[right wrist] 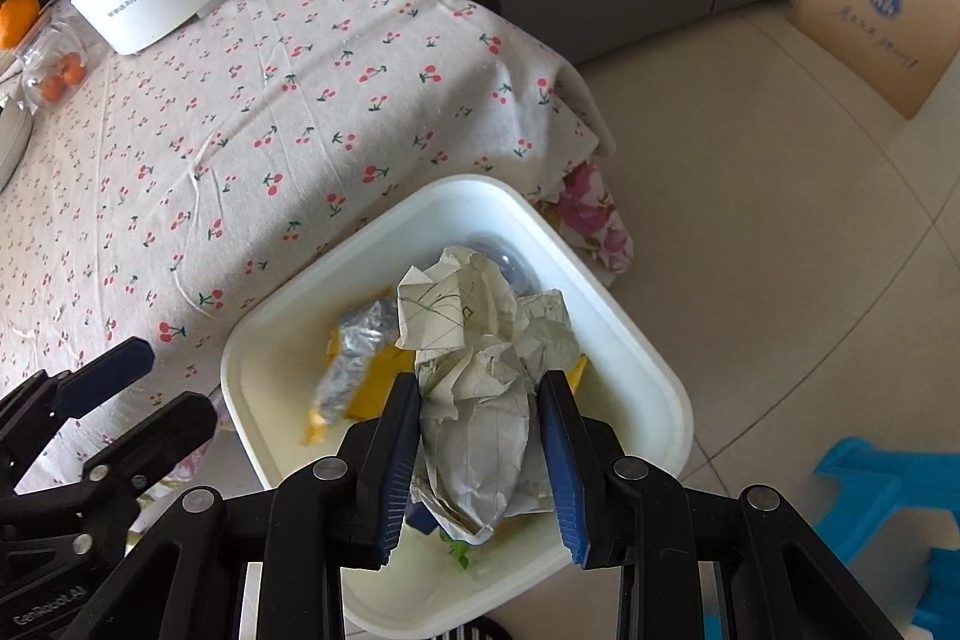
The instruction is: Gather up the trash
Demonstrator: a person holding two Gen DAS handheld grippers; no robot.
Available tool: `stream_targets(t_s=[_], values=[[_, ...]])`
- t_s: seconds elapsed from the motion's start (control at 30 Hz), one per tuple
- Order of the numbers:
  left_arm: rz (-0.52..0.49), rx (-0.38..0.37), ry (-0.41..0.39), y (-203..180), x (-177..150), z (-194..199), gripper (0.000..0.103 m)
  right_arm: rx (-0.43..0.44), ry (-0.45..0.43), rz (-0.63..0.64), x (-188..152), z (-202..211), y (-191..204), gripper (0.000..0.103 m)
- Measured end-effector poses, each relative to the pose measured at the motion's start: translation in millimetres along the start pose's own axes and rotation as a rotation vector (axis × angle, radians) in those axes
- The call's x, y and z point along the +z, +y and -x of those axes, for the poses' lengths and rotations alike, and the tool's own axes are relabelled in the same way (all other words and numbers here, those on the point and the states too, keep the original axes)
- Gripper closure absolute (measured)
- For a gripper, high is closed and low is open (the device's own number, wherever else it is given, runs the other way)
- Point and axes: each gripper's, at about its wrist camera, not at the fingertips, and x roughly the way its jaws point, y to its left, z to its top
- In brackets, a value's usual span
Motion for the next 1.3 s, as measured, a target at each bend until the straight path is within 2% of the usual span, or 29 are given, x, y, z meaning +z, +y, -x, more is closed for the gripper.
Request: stream_targets(t_s=[0.03,0.17,0.37,0.47,0.53,0.63,0.73,0.83,0.97,1.07,1.3], values=[[0.001,0.01,0.003,0.7,-0.8,3.6,0.019,-0.003,0.008,-0.002,-0.1,-1.9,0.9,0.067],[0.005,0.046,0.0,5.5,-5.7,19.6,0.011,-0.013,0.027,0.01,1.1,-6.5,10.1,0.067],[0.029,0.142,0.001,27.8,-15.2,45.7,0.004,-0.011,0.013,0.025,1.1,-4.3,23.7,0.063],[0.069,0.182,0.004,41.8,-20.8,58.7,0.004,-0.018,-0.001,0.061,-1.8,0.2,32.0,0.045],[0.084,0.212,-0.009,46.8,-23.6,69.1,0.004,-0.031,-0.018,0.071,-4.1,4.9,35.8,0.027],[0.087,0.265,-0.028,47.2,-27.8,85.1,0.004,-0.052,-0.041,0.068,-7.9,13.7,39.9,0.022],[0.096,0.323,-0.032,44.7,-34.4,101.0,0.004,-0.048,-0.061,0.076,-15.0,27.3,48.8,0.021],[0.108,0.366,-0.067,41.9,-42.8,123.1,0.004,-0.04,-0.123,0.116,-24.8,51.7,62.3,0.021],[0.138,0.423,-0.128,38.9,-56.9,156.7,0.004,-0.095,-0.271,0.203,-40.3,94.5,83.5,0.017],[0.149,0.447,-0.174,36.9,-67.8,179.6,0.004,-0.085,-0.362,0.234,-57.4,119.2,95.8,0.007],[0.15,0.483,-0.233,35.6,-87.6,214.8,0.004,-0.085,-0.469,0.269,-96.6,141.2,125.4,0.001]])
